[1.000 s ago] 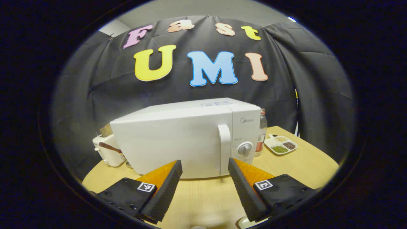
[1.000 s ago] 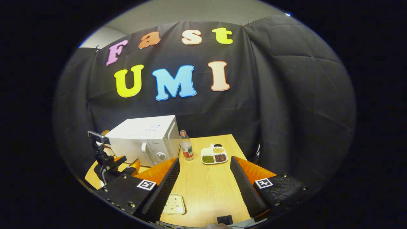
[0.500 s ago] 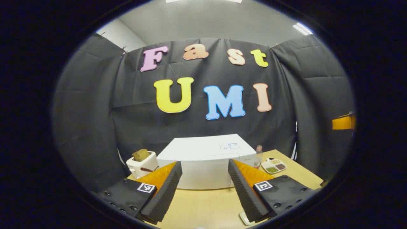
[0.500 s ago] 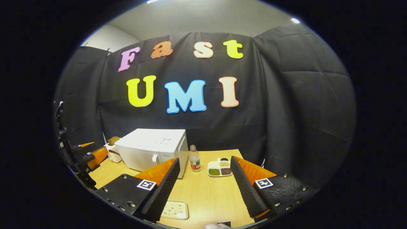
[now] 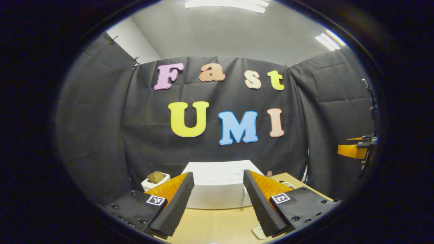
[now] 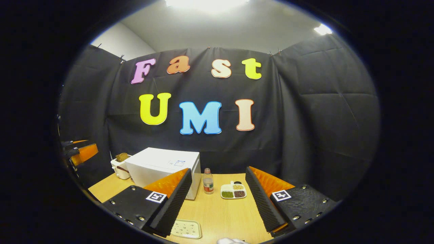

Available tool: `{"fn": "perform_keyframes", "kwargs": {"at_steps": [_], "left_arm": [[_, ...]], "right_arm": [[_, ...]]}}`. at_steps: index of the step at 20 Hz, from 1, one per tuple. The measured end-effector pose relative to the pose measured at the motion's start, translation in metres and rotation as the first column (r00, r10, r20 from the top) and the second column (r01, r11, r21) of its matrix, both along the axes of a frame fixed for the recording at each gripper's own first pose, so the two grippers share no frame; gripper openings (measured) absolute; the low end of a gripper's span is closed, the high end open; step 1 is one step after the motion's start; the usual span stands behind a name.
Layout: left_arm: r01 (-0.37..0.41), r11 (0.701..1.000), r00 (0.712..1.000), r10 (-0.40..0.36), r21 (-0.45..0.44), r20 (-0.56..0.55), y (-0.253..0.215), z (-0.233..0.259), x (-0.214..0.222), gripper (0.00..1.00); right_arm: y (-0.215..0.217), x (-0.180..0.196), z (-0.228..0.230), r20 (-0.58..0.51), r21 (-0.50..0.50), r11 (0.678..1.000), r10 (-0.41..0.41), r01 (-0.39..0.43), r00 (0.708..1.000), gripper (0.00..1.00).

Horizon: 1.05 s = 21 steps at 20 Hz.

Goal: Open the microwave oven with the left hand, put the food in, and close the microwave oven.

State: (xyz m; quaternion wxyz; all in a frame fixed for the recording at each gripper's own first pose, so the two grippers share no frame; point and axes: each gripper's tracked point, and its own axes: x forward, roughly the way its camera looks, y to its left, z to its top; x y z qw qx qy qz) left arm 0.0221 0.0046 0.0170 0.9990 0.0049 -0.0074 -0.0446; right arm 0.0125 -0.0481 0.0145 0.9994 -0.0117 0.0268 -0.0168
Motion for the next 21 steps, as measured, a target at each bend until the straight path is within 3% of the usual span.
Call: {"fn": "perform_keyframes", "kwargs": {"at_steps": [1,8,21], "left_arm": [[-0.011,1.000,1.000,0.011,0.007,0.006,0.006,0.004,0.000,1.00],[-0.027,0.999,0.997,0.029,-0.021,0.070,0.023,0.035,-0.010,1.00],[-0.043,0.999,0.996,0.045,-0.028,0.081,0.032,0.041,-0.015,0.98]], "right_arm": [[0.002,-0.001,0.003,0.010,0.001,1.000,0.002,-0.002,1.000,0.97],[0.011,0.000,0.014,0.023,0.033,0.999,0.005,-0.006,1.000,0.97],[0.017,-0.008,0.024,0.031,0.049,0.999,0.004,-0.005,1.000,0.97]]}}
